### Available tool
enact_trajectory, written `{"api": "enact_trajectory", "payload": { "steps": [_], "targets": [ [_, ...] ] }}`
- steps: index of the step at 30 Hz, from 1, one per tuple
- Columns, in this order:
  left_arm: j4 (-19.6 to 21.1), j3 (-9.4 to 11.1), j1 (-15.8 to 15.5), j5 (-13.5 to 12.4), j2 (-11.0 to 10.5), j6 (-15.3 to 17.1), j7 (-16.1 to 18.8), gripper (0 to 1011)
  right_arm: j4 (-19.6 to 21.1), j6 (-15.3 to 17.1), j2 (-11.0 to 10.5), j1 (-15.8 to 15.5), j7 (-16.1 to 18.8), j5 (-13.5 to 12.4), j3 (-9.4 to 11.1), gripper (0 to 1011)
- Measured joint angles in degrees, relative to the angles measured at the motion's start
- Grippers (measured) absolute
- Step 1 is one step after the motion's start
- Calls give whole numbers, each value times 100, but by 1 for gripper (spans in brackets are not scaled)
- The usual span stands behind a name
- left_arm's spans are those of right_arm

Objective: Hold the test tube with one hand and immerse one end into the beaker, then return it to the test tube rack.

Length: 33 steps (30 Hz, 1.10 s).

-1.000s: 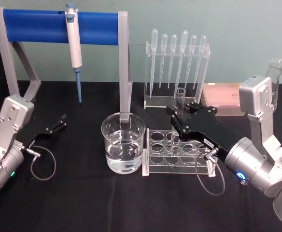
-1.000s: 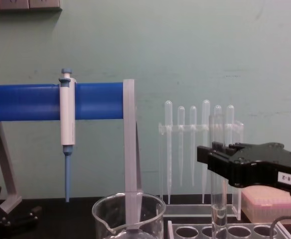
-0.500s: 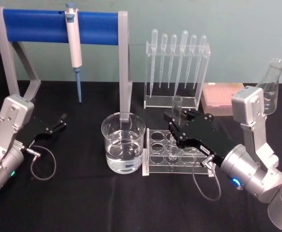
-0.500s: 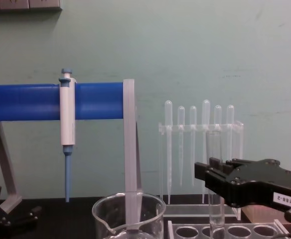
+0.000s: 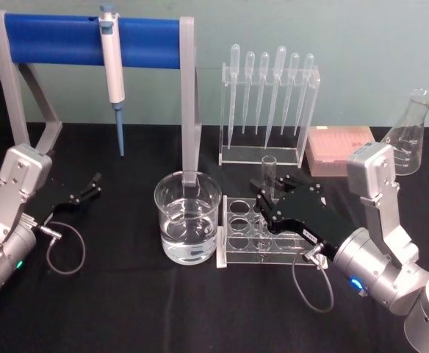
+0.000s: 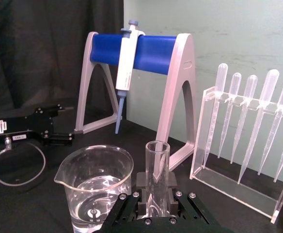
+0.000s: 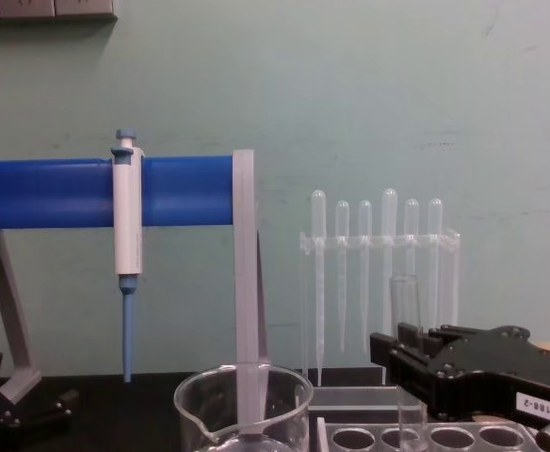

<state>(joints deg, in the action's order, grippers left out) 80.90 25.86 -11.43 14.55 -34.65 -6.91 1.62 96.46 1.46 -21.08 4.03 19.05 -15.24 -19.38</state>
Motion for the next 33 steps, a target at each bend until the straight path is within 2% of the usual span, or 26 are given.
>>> {"api": "enact_trajectory", "payload": {
  "steps": [7,11,16,22,23,25,26,27,29,30,33],
  "targets": [
    [0,0,0,0,0,0,0,1000,-26,44,3,17,34,78,-27,261],
    [0,0,0,0,0,0,0,1000,-35,112,7,24,35,103,-25,413],
    [0,0,0,0,0,0,0,1000,56,236,-3,-20,8,113,10,557],
    [0,0,0,0,0,0,0,1000,625,613,-198,-431,-146,110,191,768],
    [0,0,0,0,0,0,0,1000,625,613,-198,-431,-146,110,191,768],
    [0,0,0,0,0,0,0,1000,935,742,-331,-770,-229,67,372,848],
    [0,0,0,0,0,0,0,1000,935,742,-331,-770,-229,67,372,848],
    [0,0,0,0,0,0,0,1000,1055,760,-392,-936,-268,44,476,898],
    [0,0,0,0,0,0,0,1000,1157,750,-444,-1129,-332,8,624,933],
    [0,0,0,0,0,0,0,1000,1222,697,-466,-1319,-408,-52,813,965],
    [0,0,0,0,0,0,0,1000,1262,579,-458,-1532,-538,-118,1099,1003]
  ]
}}
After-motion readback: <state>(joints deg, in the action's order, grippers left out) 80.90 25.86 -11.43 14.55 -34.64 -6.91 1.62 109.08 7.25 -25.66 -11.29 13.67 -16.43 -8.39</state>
